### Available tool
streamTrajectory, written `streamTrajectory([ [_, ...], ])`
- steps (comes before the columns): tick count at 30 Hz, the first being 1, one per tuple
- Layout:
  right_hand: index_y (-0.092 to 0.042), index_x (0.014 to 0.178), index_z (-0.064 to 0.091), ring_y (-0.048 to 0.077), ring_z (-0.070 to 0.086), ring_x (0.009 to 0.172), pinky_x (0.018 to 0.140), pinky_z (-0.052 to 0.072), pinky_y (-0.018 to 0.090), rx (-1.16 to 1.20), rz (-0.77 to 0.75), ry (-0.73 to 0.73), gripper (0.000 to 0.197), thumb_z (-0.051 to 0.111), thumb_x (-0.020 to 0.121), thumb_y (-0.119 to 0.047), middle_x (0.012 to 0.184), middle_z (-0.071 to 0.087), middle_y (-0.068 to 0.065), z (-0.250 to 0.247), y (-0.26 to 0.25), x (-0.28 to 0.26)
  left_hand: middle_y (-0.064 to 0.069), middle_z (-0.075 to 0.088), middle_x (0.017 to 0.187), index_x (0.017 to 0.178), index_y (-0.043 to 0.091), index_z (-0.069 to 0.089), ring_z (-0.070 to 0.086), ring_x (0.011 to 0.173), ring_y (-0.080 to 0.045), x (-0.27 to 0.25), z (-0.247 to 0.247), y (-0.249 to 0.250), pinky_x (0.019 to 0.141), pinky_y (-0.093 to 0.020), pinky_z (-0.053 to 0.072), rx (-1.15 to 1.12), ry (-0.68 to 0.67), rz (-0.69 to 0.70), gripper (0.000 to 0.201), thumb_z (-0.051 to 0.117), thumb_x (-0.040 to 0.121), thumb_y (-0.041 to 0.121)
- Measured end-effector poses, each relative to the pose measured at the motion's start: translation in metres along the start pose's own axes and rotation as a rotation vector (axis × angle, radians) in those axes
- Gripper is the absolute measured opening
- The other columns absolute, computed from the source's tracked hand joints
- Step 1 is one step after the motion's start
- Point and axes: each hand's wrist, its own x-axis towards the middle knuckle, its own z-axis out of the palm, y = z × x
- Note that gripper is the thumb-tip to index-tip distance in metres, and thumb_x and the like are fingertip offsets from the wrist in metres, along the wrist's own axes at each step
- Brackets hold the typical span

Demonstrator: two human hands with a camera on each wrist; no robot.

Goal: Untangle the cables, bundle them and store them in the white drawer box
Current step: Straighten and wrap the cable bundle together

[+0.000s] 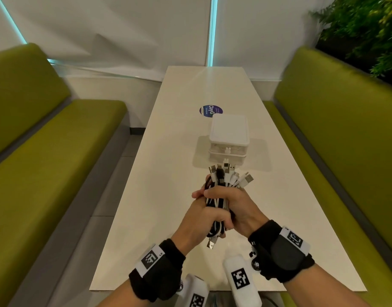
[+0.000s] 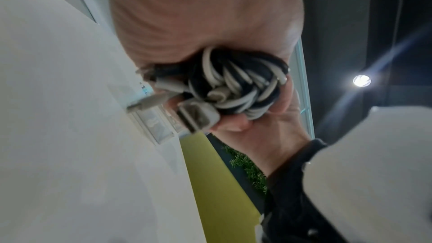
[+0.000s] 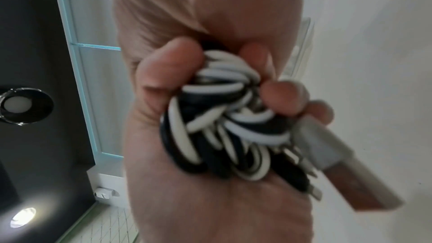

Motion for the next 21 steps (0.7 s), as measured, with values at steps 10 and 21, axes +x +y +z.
streamTrajectory([
  [10,-0.002,0.081,0.066,0.028,0.071,0.092,0.074,0.056,0.035,0.020,0.014,0.156,0.007,0.058,0.081,-0.001,0.096,0.073,0.021,-0.014,-0.002,0.017,-0.007,0.054,0.048,0.050,0.005,0.059,0.049,0.041,-0.019,0.028,0.010,-0.003,0.043,-0.025,0.042,0.022,0.074,0.000,0.006,0.057,0.050,0.011],
  [21,0.003,0.118,0.064,0.017,0.064,0.117,0.095,0.051,0.037,0.016,0.095,0.114,0.039,0.062,0.082,-0.012,0.121,0.071,0.003,-0.052,-0.008,0.036,-0.007,0.060,0.059,0.061,-0.001,0.059,0.059,0.055,-0.019,0.071,0.013,-0.004,0.056,-0.032,0.049,0.174,-0.089,0.043,0.011,0.058,0.057,0.009],
])
